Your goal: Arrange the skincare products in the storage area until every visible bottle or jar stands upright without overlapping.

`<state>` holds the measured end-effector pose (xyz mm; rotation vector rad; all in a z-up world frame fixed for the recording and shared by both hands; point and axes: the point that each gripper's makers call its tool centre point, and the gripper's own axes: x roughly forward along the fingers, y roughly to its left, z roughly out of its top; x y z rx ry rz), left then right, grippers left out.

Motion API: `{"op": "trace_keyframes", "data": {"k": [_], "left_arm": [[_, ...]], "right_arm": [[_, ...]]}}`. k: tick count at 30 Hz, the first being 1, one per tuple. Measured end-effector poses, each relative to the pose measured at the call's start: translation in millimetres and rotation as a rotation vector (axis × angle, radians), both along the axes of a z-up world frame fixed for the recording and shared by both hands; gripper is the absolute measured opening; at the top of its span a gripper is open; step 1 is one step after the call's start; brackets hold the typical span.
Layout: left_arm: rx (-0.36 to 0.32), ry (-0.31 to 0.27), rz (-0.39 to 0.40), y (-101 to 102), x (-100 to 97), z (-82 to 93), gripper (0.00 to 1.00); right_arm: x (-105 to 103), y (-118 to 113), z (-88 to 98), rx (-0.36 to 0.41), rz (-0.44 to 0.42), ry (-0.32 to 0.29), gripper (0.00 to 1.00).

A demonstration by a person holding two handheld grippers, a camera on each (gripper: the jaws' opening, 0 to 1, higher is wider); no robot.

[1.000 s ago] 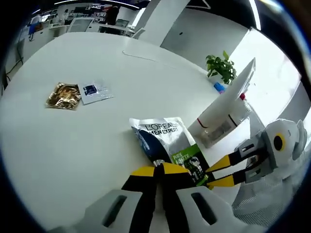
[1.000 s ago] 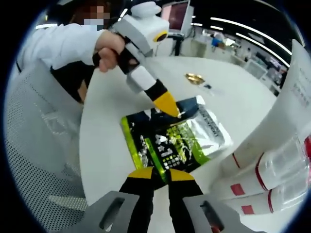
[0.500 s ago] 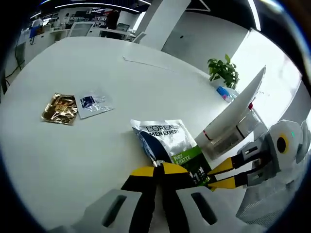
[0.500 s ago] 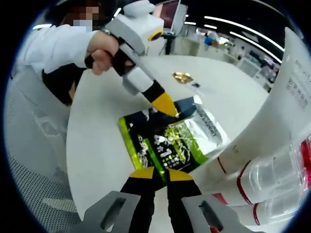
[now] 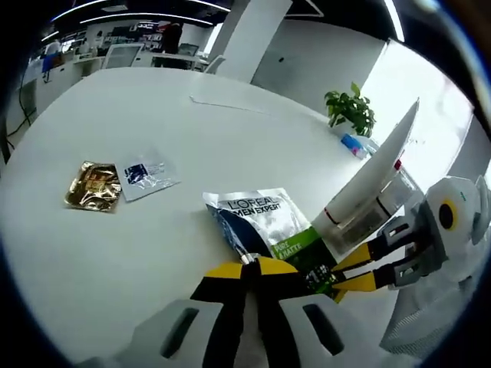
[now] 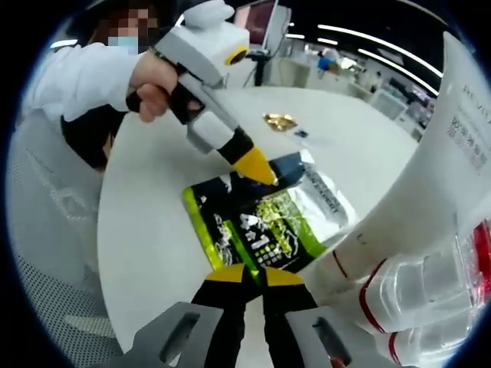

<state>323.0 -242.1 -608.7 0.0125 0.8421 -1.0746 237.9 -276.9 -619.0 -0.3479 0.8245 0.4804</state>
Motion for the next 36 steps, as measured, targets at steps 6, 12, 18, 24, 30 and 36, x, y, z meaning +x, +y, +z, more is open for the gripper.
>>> {"op": "trace_keyframes", "data": {"k": [6,12,18,24,30,36], "left_arm": [[0.0,-0.037,-0.016,0.0,5.0,0.6,0.09],[-0.014,-0.044,-0.016,-1.1,5.7,3.6,0.1],[-0.014,-0.055,-0.021,0.6,4.9,6.5,0.14],[-0.004,-0.078,-0.027,6.5,4.4,15.3,0.15],[0.03,-0.125,-0.086,8.9,-8.0,21.6,0.2],[0.033,-0.154,-0.136,10.8,-23.7,33.6,0.28]], "right_arm": [[0.2,-2.8,-0.1,-0.015,-0.01,0.006,0.0],[-2.3,-3.0,3.6,0.0,-0.024,0.008,0.07],[-4.1,1.9,10.8,0.014,-0.017,-0.011,0.07],[-5.8,4.2,18.0,0.026,-0.02,-0.022,0.09],[-9.5,5.4,22.3,0.046,-0.032,-0.026,0.12],[-16.2,9.3,33.1,0.07,-0.031,-0.033,0.16]]}}
